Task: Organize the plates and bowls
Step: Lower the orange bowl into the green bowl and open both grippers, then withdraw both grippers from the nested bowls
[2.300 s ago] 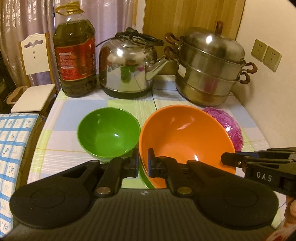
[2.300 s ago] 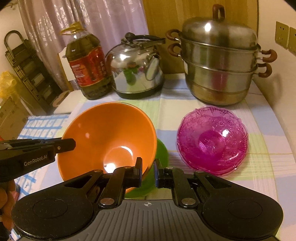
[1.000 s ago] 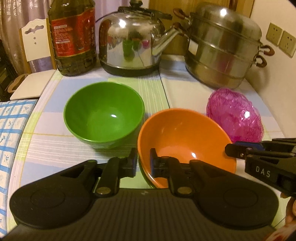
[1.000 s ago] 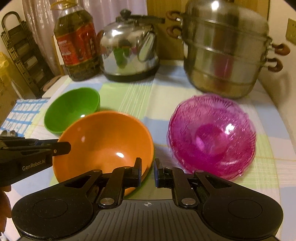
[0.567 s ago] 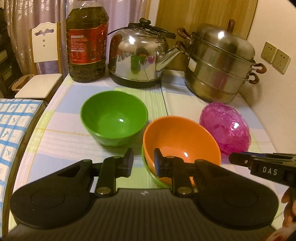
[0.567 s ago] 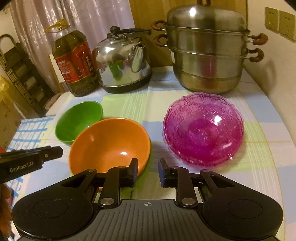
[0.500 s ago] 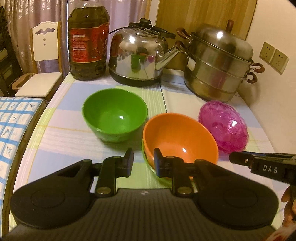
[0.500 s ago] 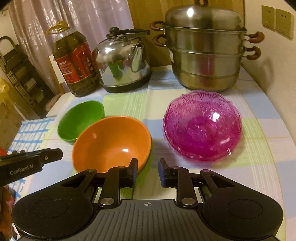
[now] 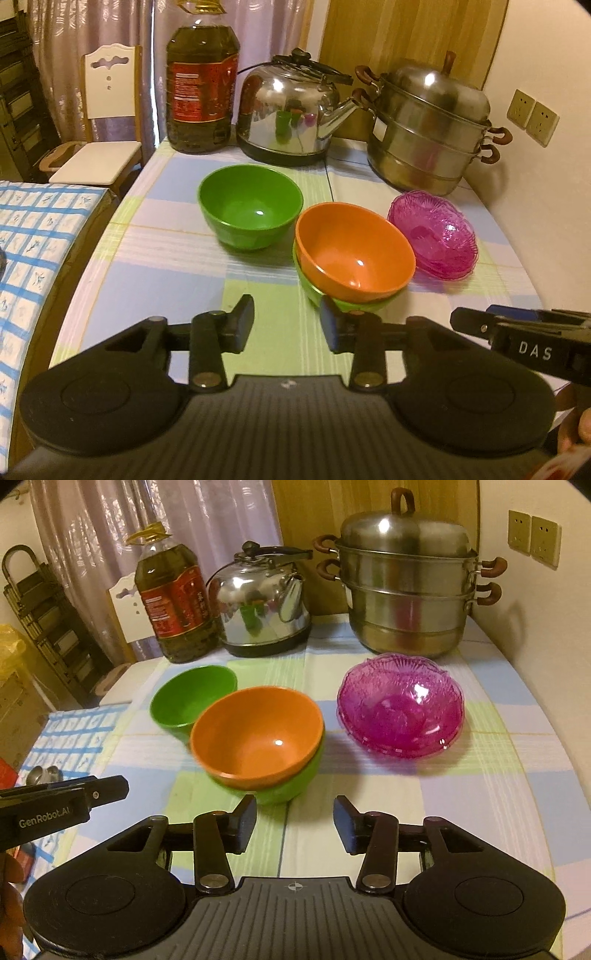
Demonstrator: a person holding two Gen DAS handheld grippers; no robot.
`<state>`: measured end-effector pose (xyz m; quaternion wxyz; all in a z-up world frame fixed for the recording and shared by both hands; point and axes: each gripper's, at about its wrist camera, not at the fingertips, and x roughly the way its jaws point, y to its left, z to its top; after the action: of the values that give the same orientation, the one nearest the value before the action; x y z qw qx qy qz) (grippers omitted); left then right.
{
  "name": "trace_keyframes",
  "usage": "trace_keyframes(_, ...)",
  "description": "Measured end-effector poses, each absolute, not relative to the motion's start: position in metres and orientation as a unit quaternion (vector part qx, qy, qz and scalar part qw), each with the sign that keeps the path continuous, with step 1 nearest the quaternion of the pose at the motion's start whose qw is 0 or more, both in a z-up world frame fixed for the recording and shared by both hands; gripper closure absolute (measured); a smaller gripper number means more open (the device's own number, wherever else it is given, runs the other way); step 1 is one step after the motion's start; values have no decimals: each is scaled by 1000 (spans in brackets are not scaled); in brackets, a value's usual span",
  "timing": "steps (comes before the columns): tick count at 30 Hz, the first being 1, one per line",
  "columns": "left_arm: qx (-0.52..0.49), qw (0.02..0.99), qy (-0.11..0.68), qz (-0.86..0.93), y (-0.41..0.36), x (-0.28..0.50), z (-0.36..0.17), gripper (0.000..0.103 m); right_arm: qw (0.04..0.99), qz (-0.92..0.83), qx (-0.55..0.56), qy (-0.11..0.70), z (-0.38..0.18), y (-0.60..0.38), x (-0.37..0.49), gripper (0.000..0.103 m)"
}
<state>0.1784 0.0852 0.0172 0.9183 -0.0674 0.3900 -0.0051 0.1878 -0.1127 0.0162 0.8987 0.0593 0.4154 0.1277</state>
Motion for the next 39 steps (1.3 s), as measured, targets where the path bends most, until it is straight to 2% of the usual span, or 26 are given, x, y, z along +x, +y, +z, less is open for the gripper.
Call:
trace_keyframes(14, -65, 920, 386, 5, 90, 145, 28, 65, 897, 131, 63, 418, 24, -111, 158, 55)
trace_keyframes(39, -69, 920, 385, 10, 98, 151, 30, 65, 896, 137, 55, 419, 21, -105, 162, 55)
